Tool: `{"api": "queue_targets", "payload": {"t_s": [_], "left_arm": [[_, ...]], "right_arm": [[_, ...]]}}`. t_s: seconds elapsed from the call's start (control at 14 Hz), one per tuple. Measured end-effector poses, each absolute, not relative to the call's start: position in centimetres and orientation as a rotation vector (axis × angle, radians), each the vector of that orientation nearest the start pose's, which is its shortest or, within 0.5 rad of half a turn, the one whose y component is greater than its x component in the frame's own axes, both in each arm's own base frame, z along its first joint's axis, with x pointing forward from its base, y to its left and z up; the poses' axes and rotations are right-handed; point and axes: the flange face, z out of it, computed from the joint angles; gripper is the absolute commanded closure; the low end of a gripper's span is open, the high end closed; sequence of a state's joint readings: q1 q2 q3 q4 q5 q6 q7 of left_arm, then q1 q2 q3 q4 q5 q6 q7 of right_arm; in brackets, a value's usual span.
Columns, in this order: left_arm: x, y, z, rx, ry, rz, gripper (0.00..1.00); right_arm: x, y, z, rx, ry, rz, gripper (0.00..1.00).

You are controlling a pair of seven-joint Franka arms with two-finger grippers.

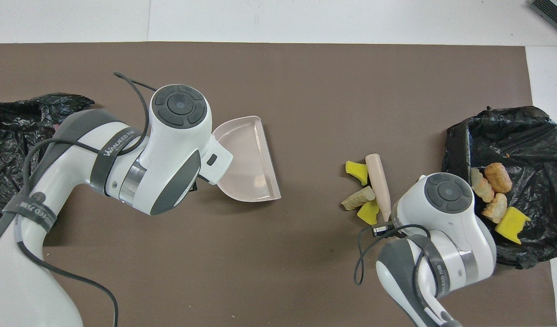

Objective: Sweep and dump trash in bin

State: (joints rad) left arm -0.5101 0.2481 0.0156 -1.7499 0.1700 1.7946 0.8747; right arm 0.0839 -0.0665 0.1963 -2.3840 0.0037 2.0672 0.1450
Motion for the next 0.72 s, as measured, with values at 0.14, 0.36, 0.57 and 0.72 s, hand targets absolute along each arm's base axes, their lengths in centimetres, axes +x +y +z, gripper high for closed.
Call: {"api": "queue_targets", "payload": {"t_s": [0.14, 0.36, 0.57, 0.72], "left_arm": [[51.8, -27.7, 40.0, -2.237, 2.001, 0.317, 1.00], [48.2, -27.6, 37.8, -2.197, 2.054, 0.248, 1.00], [46.3, -28.1, 36.9, -2.168, 2.088, 0.210, 1.00], [45.6, -28.4, 36.4, -2.155, 2.101, 0.195, 1.00]], "right_arm": [[43.8, 15.0, 31.6, -3.121, -0.207, 0.382, 1.00], [43.1, 19.7, 29.7, -3.054, -0.228, 0.355, 1.00], [41.7, 24.6, 30.2, -2.968, -0.225, 0.364, 1.00], [41.1, 27.3, 31.1, -2.897, -0.167, 0.375, 1.00]]}}
